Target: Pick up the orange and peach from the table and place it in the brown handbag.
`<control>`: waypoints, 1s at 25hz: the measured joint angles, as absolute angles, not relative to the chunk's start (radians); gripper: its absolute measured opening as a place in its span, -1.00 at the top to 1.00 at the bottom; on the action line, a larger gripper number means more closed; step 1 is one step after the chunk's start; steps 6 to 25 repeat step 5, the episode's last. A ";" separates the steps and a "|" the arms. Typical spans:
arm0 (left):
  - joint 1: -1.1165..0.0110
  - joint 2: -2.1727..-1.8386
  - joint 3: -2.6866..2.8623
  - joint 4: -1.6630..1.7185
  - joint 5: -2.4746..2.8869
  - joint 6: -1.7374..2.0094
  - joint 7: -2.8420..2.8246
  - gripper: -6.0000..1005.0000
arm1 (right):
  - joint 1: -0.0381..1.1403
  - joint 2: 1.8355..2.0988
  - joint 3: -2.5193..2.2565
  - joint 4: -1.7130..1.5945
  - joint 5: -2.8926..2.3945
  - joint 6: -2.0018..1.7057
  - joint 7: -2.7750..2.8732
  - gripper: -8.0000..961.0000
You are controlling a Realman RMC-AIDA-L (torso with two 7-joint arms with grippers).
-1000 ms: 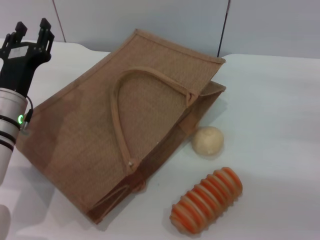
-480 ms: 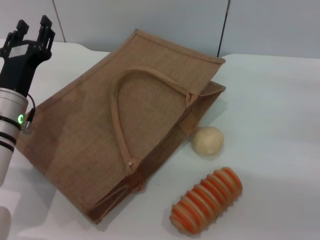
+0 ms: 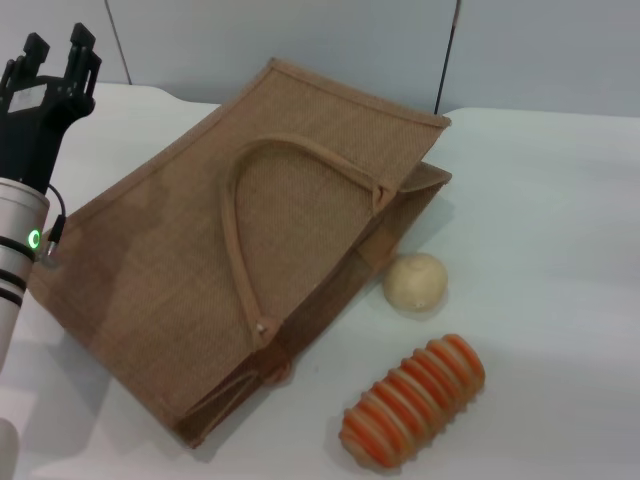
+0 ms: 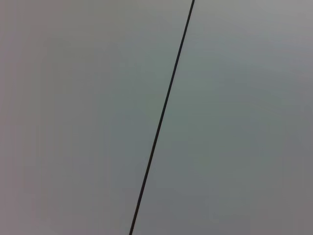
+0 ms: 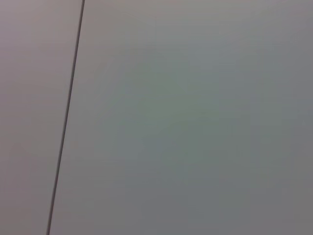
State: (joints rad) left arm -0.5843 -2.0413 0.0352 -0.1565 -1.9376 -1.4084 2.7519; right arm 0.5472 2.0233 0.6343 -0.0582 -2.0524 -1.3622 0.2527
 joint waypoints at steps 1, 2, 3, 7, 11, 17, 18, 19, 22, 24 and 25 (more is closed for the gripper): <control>-0.584 -2.041 0.035 -0.157 -1.938 -1.409 2.752 -0.20 | 0.547 2.023 0.633 -0.058 -2.052 -1.362 0.253 -0.59; -0.583 -2.041 0.035 -0.157 -1.937 -1.409 2.751 -0.20 | 0.547 2.023 0.632 -0.058 -2.052 -1.362 0.253 -0.59; -0.583 -2.041 0.035 -0.157 -1.937 -1.409 2.750 -0.20 | 0.547 2.023 0.632 -0.058 -2.052 -1.362 0.253 -0.59; -0.583 -2.041 0.035 -0.157 -1.937 -1.411 2.746 -0.20 | 0.547 2.023 0.631 -0.058 -2.052 -1.362 0.253 -0.59; -0.583 -2.041 0.035 -0.157 -1.937 -1.411 2.746 -0.20 | 0.547 2.023 0.631 -0.058 -2.052 -1.362 0.253 -0.59; -0.583 -2.041 0.035 -0.157 -1.937 -1.411 2.746 -0.20 | 0.547 2.023 0.631 -0.058 -2.052 -1.362 0.253 -0.59; -0.583 -2.041 0.035 -0.157 -1.937 -1.411 2.746 -0.20 | 0.547 2.023 0.631 -0.058 -2.052 -1.362 0.253 -0.59; -0.583 -2.041 0.035 -0.157 -1.937 -1.411 2.746 -0.20 | 0.547 2.023 0.631 -0.058 -2.052 -1.362 0.253 -0.59; -0.583 -2.041 0.035 -0.157 -1.937 -1.411 2.746 -0.20 | 0.547 2.023 0.631 -0.058 -2.052 -1.362 0.253 -0.59; -0.583 -2.041 0.035 -0.157 -1.937 -1.411 2.746 -0.20 | 0.547 2.023 0.631 -0.058 -2.052 -1.362 0.253 -0.59; -0.583 -2.041 0.035 -0.157 -1.937 -1.411 2.746 -0.20 | 0.547 2.023 0.631 -0.058 -2.052 -1.362 0.253 -0.59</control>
